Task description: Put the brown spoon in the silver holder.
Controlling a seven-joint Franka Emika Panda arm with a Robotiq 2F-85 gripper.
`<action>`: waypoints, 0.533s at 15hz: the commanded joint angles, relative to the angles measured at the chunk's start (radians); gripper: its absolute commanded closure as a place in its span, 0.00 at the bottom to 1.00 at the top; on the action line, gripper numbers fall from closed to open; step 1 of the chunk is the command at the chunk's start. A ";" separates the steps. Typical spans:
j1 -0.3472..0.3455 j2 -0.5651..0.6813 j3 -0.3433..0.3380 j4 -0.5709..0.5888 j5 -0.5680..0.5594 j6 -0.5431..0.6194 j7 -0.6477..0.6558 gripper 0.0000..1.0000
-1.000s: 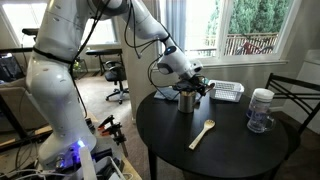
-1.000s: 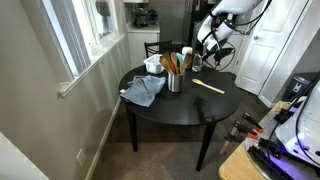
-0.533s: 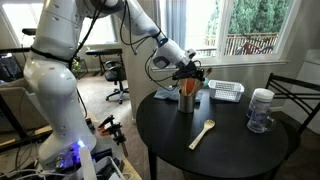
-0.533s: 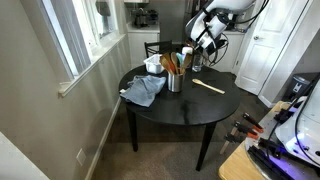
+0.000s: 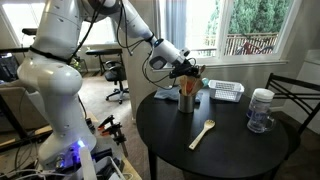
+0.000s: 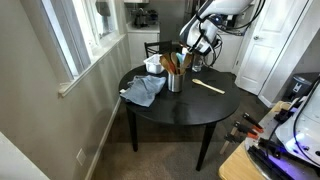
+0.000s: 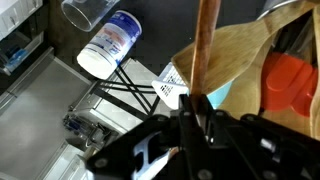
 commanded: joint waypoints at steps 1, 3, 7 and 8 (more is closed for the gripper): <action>0.024 0.023 -0.009 0.019 -0.126 0.000 0.138 0.97; 0.043 0.047 -0.028 0.049 -0.200 0.000 0.221 0.97; 0.106 0.123 -0.116 0.126 -0.302 0.000 0.355 0.97; 0.124 0.150 -0.143 0.146 -0.320 0.000 0.385 0.97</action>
